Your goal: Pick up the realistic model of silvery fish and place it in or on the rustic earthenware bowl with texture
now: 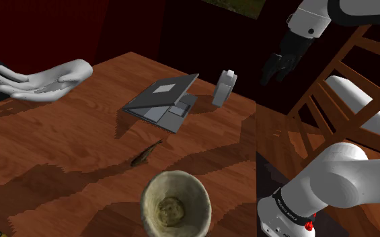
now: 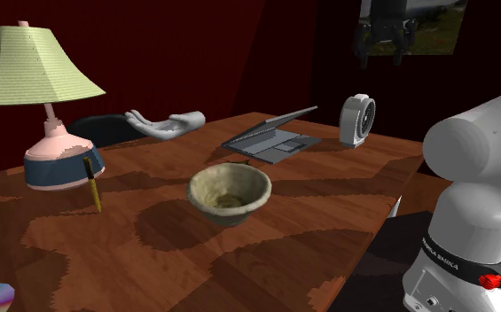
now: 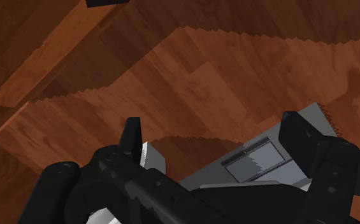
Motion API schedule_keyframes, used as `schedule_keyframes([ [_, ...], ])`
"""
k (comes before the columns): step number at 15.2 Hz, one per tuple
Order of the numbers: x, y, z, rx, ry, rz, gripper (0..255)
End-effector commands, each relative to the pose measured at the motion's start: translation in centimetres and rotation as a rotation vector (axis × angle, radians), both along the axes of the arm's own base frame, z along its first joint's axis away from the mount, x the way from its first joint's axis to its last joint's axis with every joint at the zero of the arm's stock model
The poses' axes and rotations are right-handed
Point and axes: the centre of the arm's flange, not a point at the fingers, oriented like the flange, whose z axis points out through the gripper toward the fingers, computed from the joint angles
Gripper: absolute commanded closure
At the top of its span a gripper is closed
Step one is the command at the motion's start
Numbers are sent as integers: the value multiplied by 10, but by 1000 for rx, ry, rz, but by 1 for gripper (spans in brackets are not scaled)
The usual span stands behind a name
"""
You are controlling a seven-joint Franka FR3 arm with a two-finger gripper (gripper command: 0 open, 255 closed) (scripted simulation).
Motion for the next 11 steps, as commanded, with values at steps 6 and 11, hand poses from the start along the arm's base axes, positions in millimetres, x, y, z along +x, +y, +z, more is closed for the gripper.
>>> schedule_keyframes([
  [6, -5, 52, -36, 16, 15, -163, 0],
  [11, -2, 105, -72, 32, 30, -327, 0],
])
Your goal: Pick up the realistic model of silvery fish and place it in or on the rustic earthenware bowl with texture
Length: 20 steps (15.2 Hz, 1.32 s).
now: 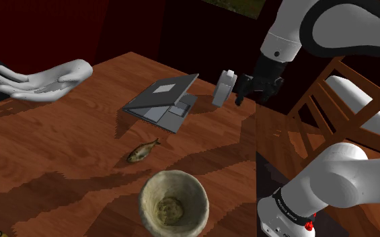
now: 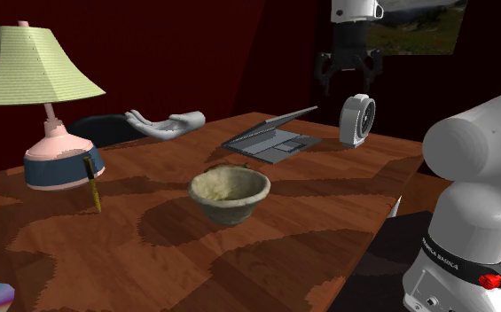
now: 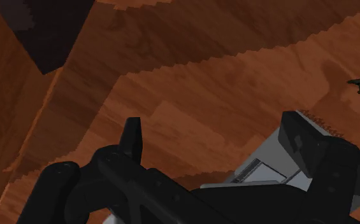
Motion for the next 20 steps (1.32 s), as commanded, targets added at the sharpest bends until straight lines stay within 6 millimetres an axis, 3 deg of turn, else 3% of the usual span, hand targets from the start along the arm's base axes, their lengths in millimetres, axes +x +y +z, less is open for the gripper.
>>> schedule_keyframes([
  [1, 3, 20, -15, 7, 6, -72, 0],
  [10, 31, 112, -76, 36, 33, -366, 0],
  [20, 91, 202, -144, 68, 64, -693, 0],
])
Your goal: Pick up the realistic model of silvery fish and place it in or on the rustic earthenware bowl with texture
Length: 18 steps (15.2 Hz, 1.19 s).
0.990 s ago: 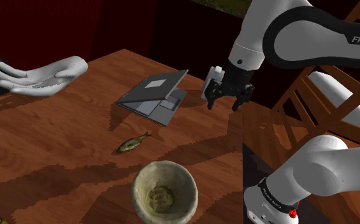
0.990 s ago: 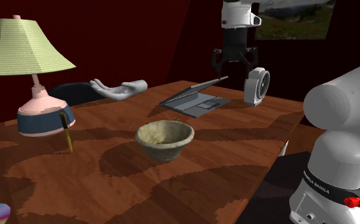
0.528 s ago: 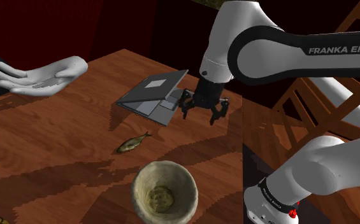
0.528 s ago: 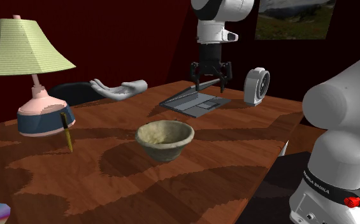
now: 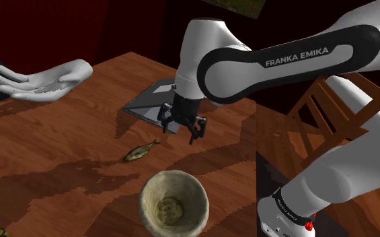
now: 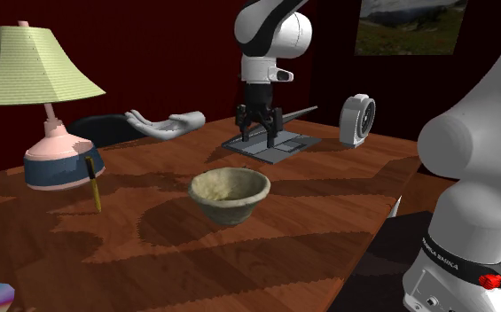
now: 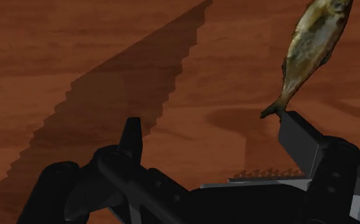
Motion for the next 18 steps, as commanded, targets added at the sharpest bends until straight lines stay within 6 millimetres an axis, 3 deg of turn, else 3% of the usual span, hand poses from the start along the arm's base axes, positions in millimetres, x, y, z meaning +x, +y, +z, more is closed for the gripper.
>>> schedule_keyframes([
  [1, 15, 17, -13, 9, 6, -72, 0],
  [6, 54, 52, -46, 24, 21, -232, 0],
  [13, 51, 55, -83, 24, 21, -232, 0],
  [18, 50, 55, -86, 24, 21, -232, 0],
])
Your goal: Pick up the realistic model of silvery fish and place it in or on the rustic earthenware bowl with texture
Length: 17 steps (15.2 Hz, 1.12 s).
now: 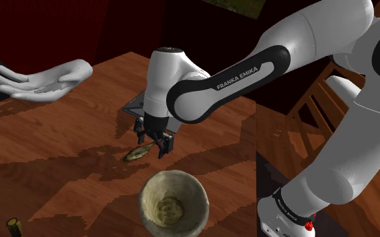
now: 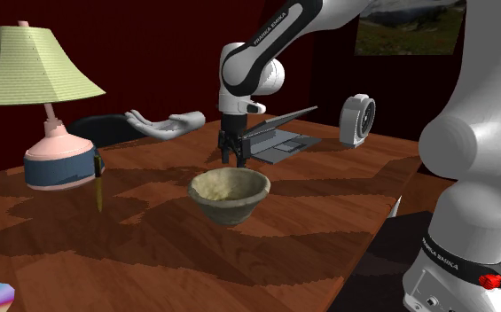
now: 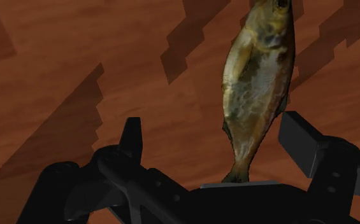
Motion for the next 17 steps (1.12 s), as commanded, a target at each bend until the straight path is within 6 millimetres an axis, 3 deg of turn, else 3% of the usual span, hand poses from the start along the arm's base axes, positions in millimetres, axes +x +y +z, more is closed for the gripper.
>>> schedule_keyframes([
  [1, 0, 0, 0, 0, 0, 0, 0],
  [4, 0, 0, 0, 0, 0, 0, 0],
  [5, 0, 0, 0, 0, 0, 0, 255],
  [14, 0, 0, 0, 0, 0, 0, 255],
  [15, 0, 0, 0, 0, 0, 0, 0],
  [17, 14, 9, 14, 33, -3, -93, 0],
])
